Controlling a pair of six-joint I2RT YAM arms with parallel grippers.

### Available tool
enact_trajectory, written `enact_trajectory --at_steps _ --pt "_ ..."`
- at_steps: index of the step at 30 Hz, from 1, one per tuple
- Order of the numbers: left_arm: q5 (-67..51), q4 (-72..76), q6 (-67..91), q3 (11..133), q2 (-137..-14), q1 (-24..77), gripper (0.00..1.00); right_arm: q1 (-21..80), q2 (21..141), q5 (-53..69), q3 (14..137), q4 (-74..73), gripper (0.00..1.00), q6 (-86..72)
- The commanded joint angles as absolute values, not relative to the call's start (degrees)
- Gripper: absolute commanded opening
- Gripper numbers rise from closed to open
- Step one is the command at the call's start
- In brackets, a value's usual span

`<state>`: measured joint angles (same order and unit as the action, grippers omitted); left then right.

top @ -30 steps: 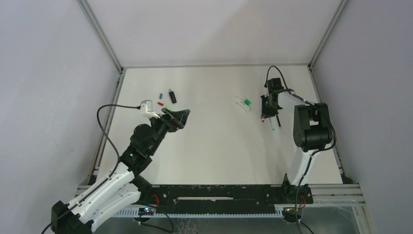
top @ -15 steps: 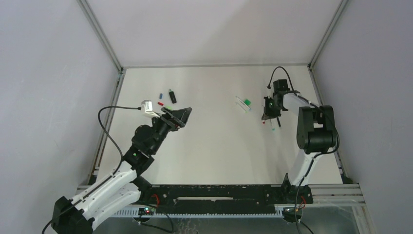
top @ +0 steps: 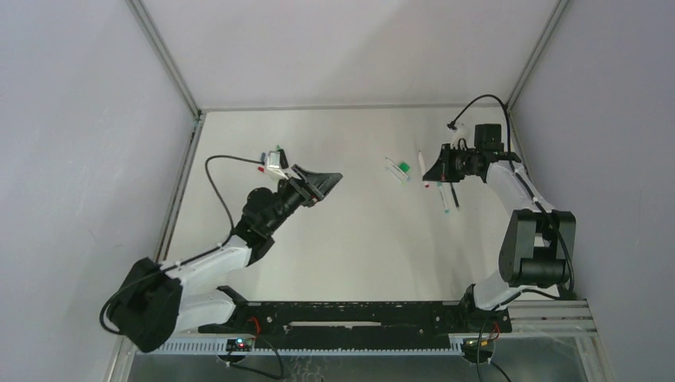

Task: Insert the pens into the pen caps
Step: Pick up the pen from the center of the board.

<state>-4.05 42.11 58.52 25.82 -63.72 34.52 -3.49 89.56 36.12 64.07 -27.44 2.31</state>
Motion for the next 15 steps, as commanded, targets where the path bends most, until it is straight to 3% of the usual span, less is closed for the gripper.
enact_trajectory --at_steps 1,9,15 --pt "-11.58 50.02 61.05 34.23 -71.07 35.44 0.85 -2.09 86.53 51.94 63.76 -25.27 0.00 5.40" --pt "-14.54 49.41 61.02 43.18 -84.54 39.48 0.84 5.60 83.85 65.26 65.17 -26.71 0.00 8.65" --pt "-17.56 46.23 60.57 47.63 -88.17 40.14 0.75 8.79 84.50 70.09 68.47 -31.48 0.00 12.74"
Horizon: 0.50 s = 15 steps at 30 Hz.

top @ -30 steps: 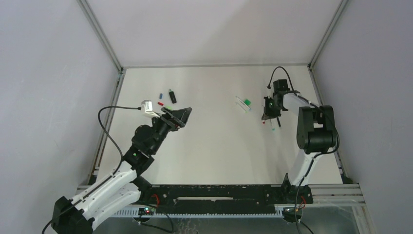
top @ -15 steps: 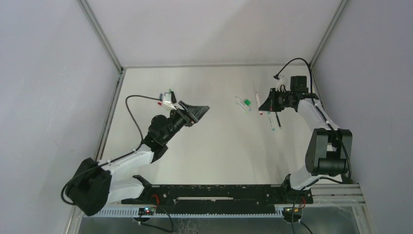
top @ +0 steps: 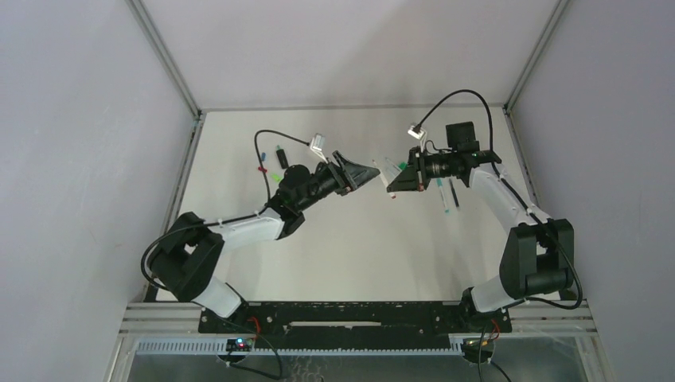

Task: Insert the pens into the pen caps
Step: Pick up the pen from the center of the board.

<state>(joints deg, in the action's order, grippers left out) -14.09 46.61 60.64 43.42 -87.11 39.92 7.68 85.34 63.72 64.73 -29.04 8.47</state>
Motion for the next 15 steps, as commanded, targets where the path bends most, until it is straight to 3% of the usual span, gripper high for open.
enact_trajectory --at_steps 1,9,13,15 --pt "-17.97 45.40 60.44 48.14 -88.35 40.18 0.74 9.01 84.61 70.58 68.84 -31.82 0.00 12.94" --pt "-20.11 43.60 59.97 50.29 -89.81 40.91 0.59 10.72 85.10 72.00 70.80 -33.85 0.00 14.65" --pt "-21.55 43.68 60.23 51.29 -90.52 41.02 0.39 11.88 85.00 71.36 70.92 -34.88 0.00 15.89" --pt "-22.54 43.68 60.34 51.74 -90.77 41.02 0.21 12.03 85.03 70.92 71.04 -35.22 0.00 16.11"
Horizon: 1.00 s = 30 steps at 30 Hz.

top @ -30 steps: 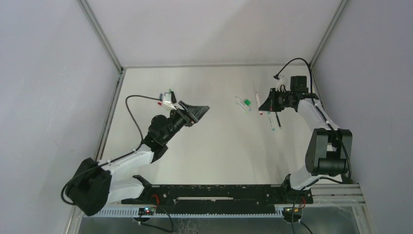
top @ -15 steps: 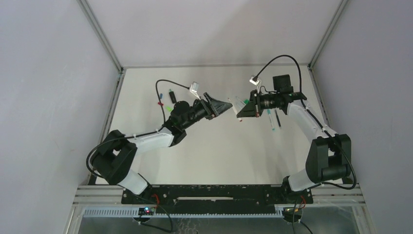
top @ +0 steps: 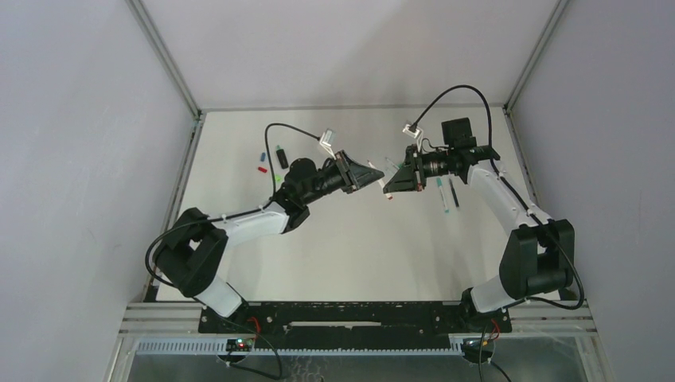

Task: Insert the pens into the pen caps
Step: Pick up the pen from the center of the board.

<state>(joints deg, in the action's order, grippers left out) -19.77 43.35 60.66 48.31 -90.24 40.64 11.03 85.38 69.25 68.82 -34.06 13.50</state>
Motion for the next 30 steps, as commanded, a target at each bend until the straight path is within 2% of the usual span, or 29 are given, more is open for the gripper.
enact_trajectory --at_steps 1,2,3,7,11,13,17,20,21,22,23,24,27,30 --pt "-23.05 43.68 60.56 51.84 -90.83 41.01 0.11 12.04 85.04 70.78 71.13 -35.43 0.00 16.24" --pt "-23.31 43.84 60.73 51.94 -90.87 41.04 0.02 12.04 85.07 70.68 71.37 -35.71 0.00 16.40" --pt "-23.26 44.24 60.88 51.87 -90.71 41.00 0.00 12.04 85.12 70.60 71.68 -36.05 0.00 16.63" --pt "-20.70 46.84 60.44 49.88 -87.82 41.04 0.00 12.00 84.99 69.95 73.53 -37.75 0.02 17.21" --pt "-17.22 49.30 58.52 47.28 -83.34 40.92 0.00 12.03 85.23 69.18 77.93 -41.50 0.30 19.10" --pt "-15.27 51.50 57.40 45.90 -81.05 40.93 0.00 12.04 85.76 68.89 81.70 -45.15 0.41 21.72" --pt "-11.32 54.32 55.16 43.39 -76.07 40.92 0.00 12.13 87.42 67.98 91.52 -53.90 0.54 28.11" --pt "-7.89 55.26 52.49 41.31 -72.31 40.91 0.00 12.13 87.00 67.66 96.80 -55.91 0.59 31.19" --pt "-6.97 55.36 51.41 40.64 -70.91 40.95 0.00 12.13 86.37 67.93 97.21 -55.24 0.64 32.34" --pt "-6.22 55.37 50.34 39.93 -69.60 40.95 0.00 12.17 85.31 68.25 96.95 -53.47 0.75 33.55" --pt "-5.41 55.37 49.20 39.38 -68.33 40.93 0.00 12.17 84.24 69.35 96.05 -51.08 0.92 34.25" --pt "-4.80 55.37 48.13 38.84 -67.01 40.90 0.00 12.09 83.45 70.79 95.18 -48.42 0.99 33.67" --pt "-3.16 55.64 45.03 37.37 -63.63 40.93 0.00 12.42 84.37 76.49 97.00 -45.68 1.00 28.02" --pt "-2.14 57.87 42.93 35.90 -61.07 40.98 0.00 16.75 85.63 74.57 100.90 -54.35 1.00 35.89"
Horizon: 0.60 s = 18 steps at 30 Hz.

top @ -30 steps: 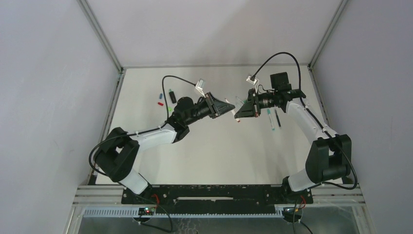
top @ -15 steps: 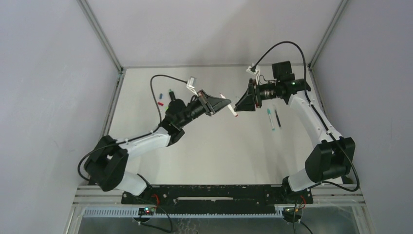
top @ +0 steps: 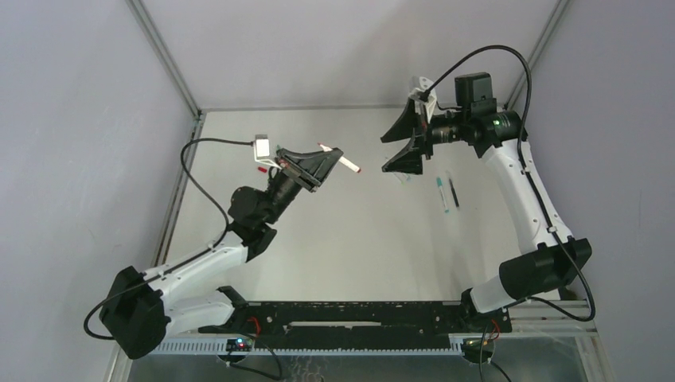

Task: Insert the pens into the pen caps
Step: Pick up the pen from the center of the board.

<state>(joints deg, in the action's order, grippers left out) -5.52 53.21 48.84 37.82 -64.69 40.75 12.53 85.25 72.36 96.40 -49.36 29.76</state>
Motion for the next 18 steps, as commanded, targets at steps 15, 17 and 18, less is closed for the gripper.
enact_trajectory --at_steps 15,17,18 --pt "-3.78 71.31 43.32 34.73 -63.57 43.35 0.00 30.40 83.52 61.95 92.79 -28.49 0.76 8.43" --pt "-3.50 71.52 43.42 34.73 -63.77 43.41 0.00 31.20 83.73 61.91 92.81 -27.41 0.72 6.63" --pt "-3.29 71.57 43.46 34.72 -63.83 43.50 0.00 31.46 83.82 62.02 92.82 -26.78 0.70 5.66"
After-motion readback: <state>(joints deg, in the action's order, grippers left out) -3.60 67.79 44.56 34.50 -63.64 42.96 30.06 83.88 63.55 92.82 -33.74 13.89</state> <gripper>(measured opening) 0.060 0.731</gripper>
